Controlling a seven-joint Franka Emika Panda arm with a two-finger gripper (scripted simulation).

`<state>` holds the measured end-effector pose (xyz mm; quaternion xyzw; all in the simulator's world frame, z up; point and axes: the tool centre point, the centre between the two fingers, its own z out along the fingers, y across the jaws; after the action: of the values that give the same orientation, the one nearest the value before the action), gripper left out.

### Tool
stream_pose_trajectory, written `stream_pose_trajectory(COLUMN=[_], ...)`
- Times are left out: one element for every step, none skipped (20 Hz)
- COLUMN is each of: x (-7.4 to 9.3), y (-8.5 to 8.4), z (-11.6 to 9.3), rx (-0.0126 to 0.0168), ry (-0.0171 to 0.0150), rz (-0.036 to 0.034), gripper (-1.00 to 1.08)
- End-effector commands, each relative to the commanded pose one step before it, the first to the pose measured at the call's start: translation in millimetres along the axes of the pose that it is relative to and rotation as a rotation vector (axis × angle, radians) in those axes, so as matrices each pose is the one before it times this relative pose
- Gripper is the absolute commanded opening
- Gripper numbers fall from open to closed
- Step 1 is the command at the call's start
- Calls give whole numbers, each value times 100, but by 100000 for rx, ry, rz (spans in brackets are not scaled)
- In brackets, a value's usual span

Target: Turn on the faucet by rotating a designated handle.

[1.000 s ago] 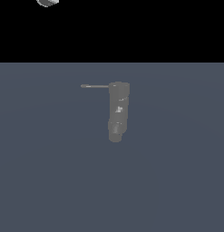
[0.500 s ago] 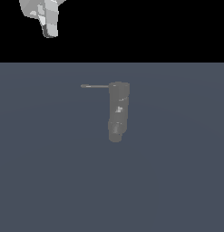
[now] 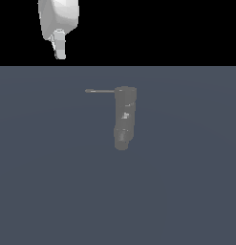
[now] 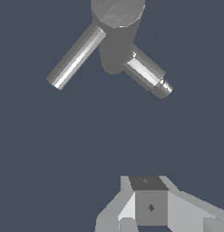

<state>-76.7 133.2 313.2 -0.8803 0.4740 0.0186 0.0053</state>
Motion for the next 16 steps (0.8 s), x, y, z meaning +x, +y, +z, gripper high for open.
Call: stream_pose_trajectory(x=[572, 227, 229, 231, 233, 236, 238, 242, 246, 250, 254, 260, 265, 271, 278, 286], y=[-1220, -476, -476, -477, -479, -482, -485, -489, -494, -500, -507, -515, -524, -534, -545, -557], z=[776, 305, 306, 307, 308, 311, 313, 316, 320, 324, 328, 333, 339, 345, 352, 359], rx=[276, 76, 74, 71, 69, 67, 65, 63, 61, 59, 58, 57, 56, 56, 55, 56], ry=[155, 71, 75, 79, 82, 86, 91, 95, 100, 105, 110, 115, 121, 126, 132, 137], rz=[4960, 1928, 1933, 1940, 1949, 1961, 1975, 1995, 2016, 2041, 2070, 2103, 2140, 2182, 2228, 2279], gripper=[-100, -100, -100, -100, -100, -100, -100, -100, -100, -100, -100, -100, -100, -100, -100, -100])
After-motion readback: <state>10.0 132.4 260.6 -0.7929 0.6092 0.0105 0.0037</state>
